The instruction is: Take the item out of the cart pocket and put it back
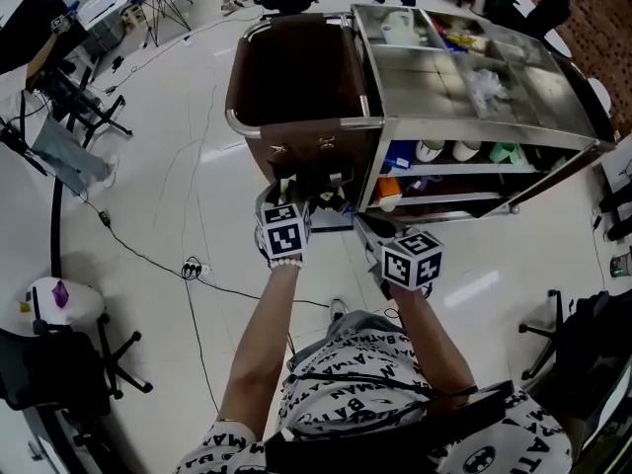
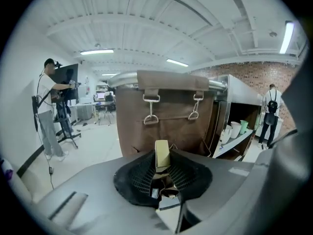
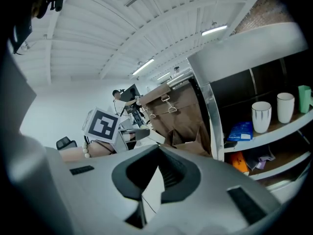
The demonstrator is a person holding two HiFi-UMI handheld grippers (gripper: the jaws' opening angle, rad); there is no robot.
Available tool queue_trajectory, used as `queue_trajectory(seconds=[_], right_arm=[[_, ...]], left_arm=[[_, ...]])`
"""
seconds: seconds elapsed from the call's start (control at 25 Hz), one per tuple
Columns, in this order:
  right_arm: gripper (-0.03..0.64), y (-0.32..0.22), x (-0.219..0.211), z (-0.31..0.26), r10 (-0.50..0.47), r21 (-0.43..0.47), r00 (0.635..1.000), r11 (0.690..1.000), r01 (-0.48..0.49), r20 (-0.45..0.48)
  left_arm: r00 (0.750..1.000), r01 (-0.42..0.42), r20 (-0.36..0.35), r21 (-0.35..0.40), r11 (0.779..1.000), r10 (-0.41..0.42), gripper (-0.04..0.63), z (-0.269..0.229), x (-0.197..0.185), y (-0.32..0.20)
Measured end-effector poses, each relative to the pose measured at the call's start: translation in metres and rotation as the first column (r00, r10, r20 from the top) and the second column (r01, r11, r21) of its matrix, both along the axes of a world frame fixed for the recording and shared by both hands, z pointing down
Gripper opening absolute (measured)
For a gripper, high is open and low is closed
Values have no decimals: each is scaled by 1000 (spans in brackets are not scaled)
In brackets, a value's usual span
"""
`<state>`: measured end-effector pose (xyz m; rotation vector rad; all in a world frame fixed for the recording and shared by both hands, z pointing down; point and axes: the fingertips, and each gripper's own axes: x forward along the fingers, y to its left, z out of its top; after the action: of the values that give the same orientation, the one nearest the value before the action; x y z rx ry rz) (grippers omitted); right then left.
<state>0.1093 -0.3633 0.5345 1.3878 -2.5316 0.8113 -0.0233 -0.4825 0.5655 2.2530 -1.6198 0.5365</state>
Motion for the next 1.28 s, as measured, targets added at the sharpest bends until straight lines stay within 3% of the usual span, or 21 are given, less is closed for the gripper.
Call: queue_trajectory(seconds=[0.32,0.44,0.72,0.96,1.28], right_arm=[[0,43,-42,-19,-55,32,998,998,55,5],[0,71,-63,-24,-82,39,997,996,81,6],[0,163,-104,-23,-131,27,991,991,131,-2],[0,240,-110,-4,-124,-28,992,992,123,-18],[0,282,-106,7,-142,-60,989,988,140,-34]], left_arm=[[992,26,-124,119,993,-11,71,-69,-33,77],[989,31,-147,129,991,-12,69,-77,-50,122],[985,46,-171,85,995,-30,69,-60,-87,237],[983,35,-183,18,999,-31,69,-31,-97,319],[978,47,-200,-81,996,-63,69,5,-99,391]])
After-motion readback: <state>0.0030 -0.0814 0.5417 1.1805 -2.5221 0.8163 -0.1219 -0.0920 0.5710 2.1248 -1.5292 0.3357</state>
